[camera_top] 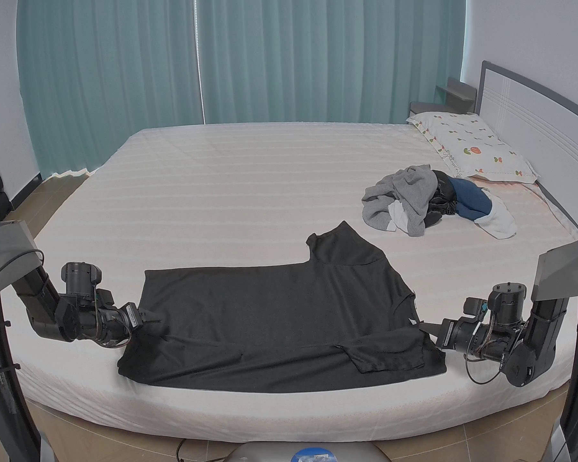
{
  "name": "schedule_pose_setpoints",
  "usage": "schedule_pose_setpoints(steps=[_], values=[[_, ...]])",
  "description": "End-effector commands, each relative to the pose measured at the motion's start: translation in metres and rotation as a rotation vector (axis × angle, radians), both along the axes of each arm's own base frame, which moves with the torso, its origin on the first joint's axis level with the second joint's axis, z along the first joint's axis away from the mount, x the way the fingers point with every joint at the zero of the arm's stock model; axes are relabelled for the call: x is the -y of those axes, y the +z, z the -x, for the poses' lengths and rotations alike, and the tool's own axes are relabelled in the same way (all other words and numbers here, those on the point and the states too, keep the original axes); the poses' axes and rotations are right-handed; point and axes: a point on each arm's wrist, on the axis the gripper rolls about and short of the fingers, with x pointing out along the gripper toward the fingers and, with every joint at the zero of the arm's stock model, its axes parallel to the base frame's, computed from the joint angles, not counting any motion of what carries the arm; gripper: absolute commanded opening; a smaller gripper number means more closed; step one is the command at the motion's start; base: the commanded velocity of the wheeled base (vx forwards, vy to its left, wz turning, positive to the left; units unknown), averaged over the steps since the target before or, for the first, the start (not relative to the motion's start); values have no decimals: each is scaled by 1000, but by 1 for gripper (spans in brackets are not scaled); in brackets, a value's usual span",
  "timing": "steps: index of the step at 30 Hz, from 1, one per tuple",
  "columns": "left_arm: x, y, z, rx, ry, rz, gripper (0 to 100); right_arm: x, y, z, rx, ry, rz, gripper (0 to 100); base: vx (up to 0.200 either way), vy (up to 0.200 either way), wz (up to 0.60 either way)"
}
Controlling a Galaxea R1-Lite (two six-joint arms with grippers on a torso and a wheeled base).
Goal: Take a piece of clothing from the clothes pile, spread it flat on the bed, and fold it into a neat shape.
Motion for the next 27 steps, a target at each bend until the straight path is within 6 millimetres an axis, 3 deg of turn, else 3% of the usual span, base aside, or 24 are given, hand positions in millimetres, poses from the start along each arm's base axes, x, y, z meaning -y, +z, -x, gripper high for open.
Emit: schedule_pose_setpoints(steps=[1, 6, 9, 17, 27], values=[[0, -5, 2, -20, 10, -14, 0, 0, 0, 0, -1, 1, 0, 0, 0, 0, 0], [-1, -4, 3, -23, 27, -35, 0, 0, 0, 0, -1, 1, 0, 0, 0, 0, 0], [-6, 10, 6, 6, 58, -45, 0, 0, 1, -1, 12, 1, -2, 0, 0, 0, 0], [-12, 22, 10, 33, 88, -45, 0, -1, 1, -4, 25, 0, -6, 0, 0, 0, 0], [-19, 23, 11, 32, 117, -56, 0, -3, -5, -17, 41, -3, -8, 0, 0, 0, 0]])
